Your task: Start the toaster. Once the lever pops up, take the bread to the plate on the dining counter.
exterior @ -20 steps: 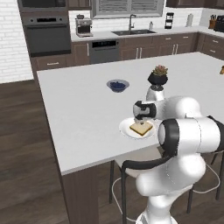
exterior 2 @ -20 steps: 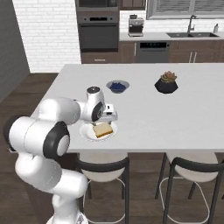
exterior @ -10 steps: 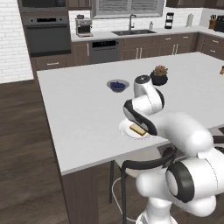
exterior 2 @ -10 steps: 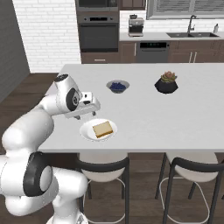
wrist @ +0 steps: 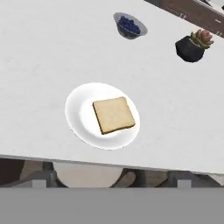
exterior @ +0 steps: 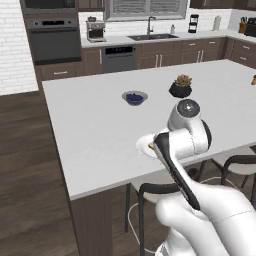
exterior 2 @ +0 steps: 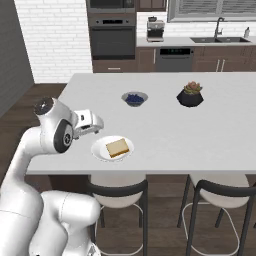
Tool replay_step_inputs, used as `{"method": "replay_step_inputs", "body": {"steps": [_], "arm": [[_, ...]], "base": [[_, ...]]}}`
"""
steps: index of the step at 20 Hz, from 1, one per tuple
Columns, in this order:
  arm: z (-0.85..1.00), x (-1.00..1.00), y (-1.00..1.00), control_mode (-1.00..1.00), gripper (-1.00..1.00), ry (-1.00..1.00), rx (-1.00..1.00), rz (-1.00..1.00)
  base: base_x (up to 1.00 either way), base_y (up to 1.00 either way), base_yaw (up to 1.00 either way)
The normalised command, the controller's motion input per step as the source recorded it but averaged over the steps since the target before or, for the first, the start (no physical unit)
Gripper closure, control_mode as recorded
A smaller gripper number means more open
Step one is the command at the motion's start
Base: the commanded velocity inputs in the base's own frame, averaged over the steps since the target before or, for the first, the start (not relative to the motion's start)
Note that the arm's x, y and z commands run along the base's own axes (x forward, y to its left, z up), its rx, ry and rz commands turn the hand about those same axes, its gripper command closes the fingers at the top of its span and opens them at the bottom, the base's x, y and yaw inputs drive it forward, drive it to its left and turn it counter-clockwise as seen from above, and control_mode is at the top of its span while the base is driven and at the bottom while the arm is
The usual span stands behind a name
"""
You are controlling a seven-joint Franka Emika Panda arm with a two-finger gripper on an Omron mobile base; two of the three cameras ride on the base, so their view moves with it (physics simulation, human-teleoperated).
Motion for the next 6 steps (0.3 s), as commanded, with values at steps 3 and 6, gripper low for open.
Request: {"method": "replay_step_inputs", "body": {"steps": [3, 6], "arm": [[0.04, -0.4, 0.09, -1.0, -1.0, 0.02, 0.0, 0.13], [0.0, -0.02, 0.36, -1.0, -1.0, 0.2, -0.11, 0.01]], "base": [[0.0, 0.0, 0.0], [0.0, 0.0, 0.0]]}}
